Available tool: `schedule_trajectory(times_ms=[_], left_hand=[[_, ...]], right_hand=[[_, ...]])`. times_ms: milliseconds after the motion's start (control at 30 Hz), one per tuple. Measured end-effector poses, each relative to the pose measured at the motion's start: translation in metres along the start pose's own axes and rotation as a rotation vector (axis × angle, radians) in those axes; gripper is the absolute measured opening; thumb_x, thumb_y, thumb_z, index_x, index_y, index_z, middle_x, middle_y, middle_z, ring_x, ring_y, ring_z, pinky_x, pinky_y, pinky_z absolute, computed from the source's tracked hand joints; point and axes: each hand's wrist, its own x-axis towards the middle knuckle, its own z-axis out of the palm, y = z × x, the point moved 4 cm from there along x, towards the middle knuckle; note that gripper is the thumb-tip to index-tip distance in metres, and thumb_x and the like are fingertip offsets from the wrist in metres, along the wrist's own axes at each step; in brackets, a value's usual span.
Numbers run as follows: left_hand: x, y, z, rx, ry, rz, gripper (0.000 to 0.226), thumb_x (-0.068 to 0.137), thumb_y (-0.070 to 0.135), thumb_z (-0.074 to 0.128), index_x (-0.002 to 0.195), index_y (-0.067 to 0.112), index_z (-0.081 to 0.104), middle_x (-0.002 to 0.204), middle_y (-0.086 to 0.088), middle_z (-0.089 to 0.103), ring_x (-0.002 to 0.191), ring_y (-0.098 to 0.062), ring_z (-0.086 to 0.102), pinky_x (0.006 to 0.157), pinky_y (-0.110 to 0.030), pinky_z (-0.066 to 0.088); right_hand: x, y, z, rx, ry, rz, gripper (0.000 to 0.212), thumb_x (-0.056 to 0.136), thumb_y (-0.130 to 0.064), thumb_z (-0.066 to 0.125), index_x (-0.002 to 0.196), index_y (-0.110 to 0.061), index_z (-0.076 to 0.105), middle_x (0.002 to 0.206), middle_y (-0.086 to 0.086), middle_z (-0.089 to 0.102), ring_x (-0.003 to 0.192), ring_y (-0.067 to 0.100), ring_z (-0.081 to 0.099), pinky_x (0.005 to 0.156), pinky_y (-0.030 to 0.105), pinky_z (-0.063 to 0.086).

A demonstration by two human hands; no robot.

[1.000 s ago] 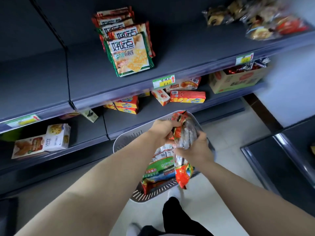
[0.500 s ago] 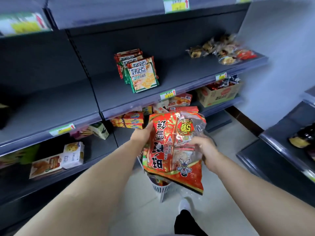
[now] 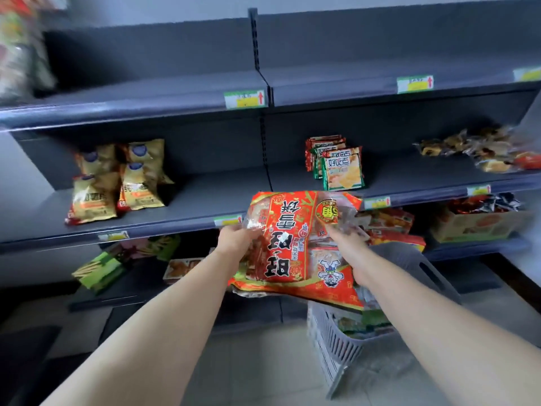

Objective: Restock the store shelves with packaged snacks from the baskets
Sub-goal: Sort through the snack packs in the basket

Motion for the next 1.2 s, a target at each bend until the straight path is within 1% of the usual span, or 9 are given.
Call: schedule_trajectory(times_ms=[67,167,333,433,533,667,833,1033,1200], left_hand=[[-0.007,0.004,-0.024,0.036,0.116,0.083,0.006,0.088,0.011,0.069,0.090,0.016,0.066,0.078,-0.005,0.069,0.067,-0.018,0.065,0.064,-0.031,0.055],[-0.016,0.014,-0.048,0.365,0.263,0.267,0.007,0.085,0.018,0.067,0.083,0.025,0.069,0.091,-0.001,0.075,0.081,-0.022,0.069,0.077,-0.036,0.058],[-0.043,0.037,-0.033,1.260,0.194,0.664,0.024,0.089,0.020,0.058,0.102,0.033,0.074,0.104,0.009,0.074,0.104,-0.014,0.065,0.115,-0.033,0.023],[-0.052,0.045,-0.028,1.508,0.157,0.751,0.017,0.088,0.026,0.061,0.097,0.033,0.074,0.093,0.008,0.071,0.102,-0.013,0.060,0.120,-0.046,-0.004],[-0.060,0.056,-0.032,1.382,0.220,0.774,0.009,0.088,0.031,0.066,0.091,0.033,0.074,0.091,0.008,0.068,0.111,-0.013,0.050,0.121,-0.052,-0.004],[-0.065,0.079,-0.055,0.946,0.623,0.734,0.026,0.089,0.030,0.067,0.115,0.030,0.067,0.117,0.007,0.066,0.125,-0.017,0.044,0.118,-0.054,0.016],[-0.065,0.063,-0.098,0.687,0.834,0.217,0.077,0.085,0.050,0.065,0.146,0.015,0.033,0.151,-0.005,0.037,0.139,-0.032,0.030,0.112,-0.053,0.031],[-0.077,0.008,-0.091,-0.031,0.362,-0.224,0.122,0.058,0.074,0.077,0.149,0.014,0.023,0.150,-0.011,0.040,0.131,-0.035,0.044,0.105,-0.060,0.034],[-0.083,0.019,-0.092,-0.250,0.284,-0.007,0.081,0.066,0.063,0.078,0.131,0.022,0.053,0.120,-0.003,0.067,0.107,-0.029,0.064,0.088,-0.047,0.056]], right_hand=[[0.003,-0.004,0.018,-0.025,0.049,-0.058,0.081,0.088,-0.038,0.067,0.150,-0.012,0.022,0.147,0.011,0.040,0.129,0.031,0.044,0.103,0.042,0.036],[-0.002,-0.019,0.041,-0.337,0.141,-0.314,0.101,0.078,-0.018,0.077,0.153,-0.016,0.009,0.154,0.008,0.029,0.137,0.028,0.037,0.105,0.040,0.038],[-0.024,-0.045,0.090,-1.073,0.021,-0.980,0.109,0.077,-0.049,0.074,0.154,-0.026,0.001,0.163,0.002,-0.002,0.150,0.023,-0.002,0.119,0.047,0.013],[-0.019,-0.042,0.110,-1.250,-0.121,-0.996,0.084,0.079,-0.050,0.070,0.150,-0.031,0.028,0.158,-0.002,0.024,0.149,0.022,0.012,0.116,0.049,0.016],[-0.014,-0.043,0.113,-1.194,-0.159,-0.805,0.040,0.085,-0.053,0.060,0.119,-0.031,0.062,0.117,-0.001,0.065,0.114,0.027,0.059,0.080,0.033,0.043],[-0.011,-0.060,0.105,-0.916,-0.114,-0.724,0.025,0.092,-0.051,0.054,0.089,-0.027,0.064,0.097,0.000,0.069,0.092,0.027,0.065,0.063,0.028,0.041],[0.001,-0.069,0.093,-0.359,-0.160,-0.534,0.028,0.090,-0.038,0.057,0.072,-0.016,0.059,0.077,0.006,0.067,0.076,0.028,0.065,0.058,0.032,0.043],[-0.005,-0.091,0.098,0.167,-0.402,-0.331,0.013,0.094,-0.029,0.063,0.096,-0.016,0.065,0.090,0.007,0.073,0.080,0.026,0.072,0.071,0.039,0.059],[-0.020,-0.122,0.097,0.237,-0.455,-0.428,0.009,0.095,-0.028,0.060,0.093,-0.020,0.063,0.087,0.003,0.072,0.078,0.021,0.070,0.066,0.032,0.057]])
